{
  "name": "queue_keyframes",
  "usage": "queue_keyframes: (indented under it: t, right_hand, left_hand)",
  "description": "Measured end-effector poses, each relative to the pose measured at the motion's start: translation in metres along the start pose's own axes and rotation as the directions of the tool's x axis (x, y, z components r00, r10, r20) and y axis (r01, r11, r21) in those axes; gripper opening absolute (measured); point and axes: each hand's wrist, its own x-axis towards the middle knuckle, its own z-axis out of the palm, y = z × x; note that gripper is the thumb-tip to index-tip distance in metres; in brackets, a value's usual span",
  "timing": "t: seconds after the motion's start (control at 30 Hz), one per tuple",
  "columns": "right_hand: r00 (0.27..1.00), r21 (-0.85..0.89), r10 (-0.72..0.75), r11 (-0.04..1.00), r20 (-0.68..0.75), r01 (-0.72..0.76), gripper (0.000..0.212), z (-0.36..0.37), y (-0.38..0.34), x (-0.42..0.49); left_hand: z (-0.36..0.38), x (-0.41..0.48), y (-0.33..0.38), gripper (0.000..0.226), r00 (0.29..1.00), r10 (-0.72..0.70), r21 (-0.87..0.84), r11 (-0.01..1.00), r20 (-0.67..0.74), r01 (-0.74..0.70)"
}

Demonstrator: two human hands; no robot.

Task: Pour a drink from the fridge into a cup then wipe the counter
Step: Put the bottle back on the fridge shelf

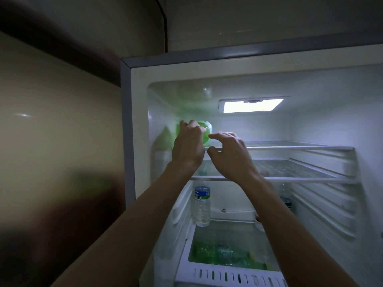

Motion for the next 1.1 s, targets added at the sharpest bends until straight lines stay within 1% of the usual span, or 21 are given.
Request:
queue_keyframes:
  t: [0.1, 0.23, 0.3, 0.37, 0.47, 0.57, 0.63, 0.73, 0.87, 1.0, 1.03, 1.1]
  right_hand:
    - [1.0, -0.007, 0.013, 1.0, -0.024, -0.013, 0.037, -0.004, 0.005, -0.002]
    - [1.0, -0.031, 0.024, 0.999, -0.012, -0.024, 0.033, -0.009, 0.012, -0.005]
    - [1.0, -0.042, 0.025, 0.999, -0.014, -0.025, 0.031, -0.011, 0.014, -0.006]
    - [1.0, -0.057, 0.015, 0.998, -0.014, -0.016, 0.03, -0.013, 0.016, -0.005]
    - [1.0, -0.071, 0.006, 0.997, -0.011, -0.007, 0.03, -0.014, 0.019, -0.004]
    - [1.0, -0.086, -0.002, 0.996, -0.027, 0.0, 0.029, -0.014, 0.023, -0.004]
    - [0.999, -0.087, -0.019, 0.996, -0.039, 0.016, 0.026, -0.013, 0.025, -0.005]
    - [0.996, -0.103, -0.049, 0.994, -0.071, 0.042, 0.023, -0.014, 0.028, -0.01]
    - [0.99, -0.108, -0.052, 0.993, -0.134, 0.038, 0.022, -0.022, 0.028, -0.016]
    - [0.984, -0.106, -0.03, 0.994, -0.176, 0.011, 0.021, -0.035, 0.026, -0.034]
    - [0.984, -0.106, -0.016, 0.994, -0.178, -0.003, 0.021, -0.039, 0.026, -0.04]
    - [0.988, -0.096, 0.034, 0.994, -0.151, -0.048, 0.022, -0.045, 0.028, -0.054]
  left_hand:
    - [0.004, 0.016, 0.005, 0.033, 0.991, -0.027, 0.075, 0.997, 0.127, 0.017]
    - [0.009, 0.036, 0.01, 0.025, 0.951, -0.089, 0.17, 0.985, 0.296, 0.039]
    - [0.013, 0.043, 0.011, 0.024, 0.923, -0.101, 0.223, 0.975, 0.372, 0.017]
    - [0.018, 0.05, 0.01, 0.027, 0.896, -0.124, 0.23, 0.973, 0.427, 0.025]
    - [0.024, 0.06, 0.008, 0.026, 0.873, -0.179, 0.206, 0.974, 0.453, 0.092]
    - [0.025, 0.066, 0.01, 0.015, 0.877, -0.187, 0.193, 0.975, 0.443, 0.111]
    - [0.023, 0.067, 0.011, 0.008, 0.892, -0.175, 0.167, 0.979, 0.417, 0.114]
    - [0.019, 0.063, 0.011, 0.014, 0.927, -0.153, 0.115, 0.986, 0.344, 0.12]
    - [0.005, 0.05, 0.019, 0.017, 0.977, -0.104, -0.037, 0.993, 0.187, 0.112]
    - [-0.015, 0.012, 0.034, 0.019, 1.0, 0.001, -0.142, 0.99, 0.023, 0.002]
    - [-0.02, -0.001, 0.039, 0.018, 1.0, 0.025, -0.15, 0.988, 0.001, -0.025]
    - [-0.028, -0.028, 0.047, 0.016, 0.999, 0.032, -0.188, 0.982, 0.004, -0.031]
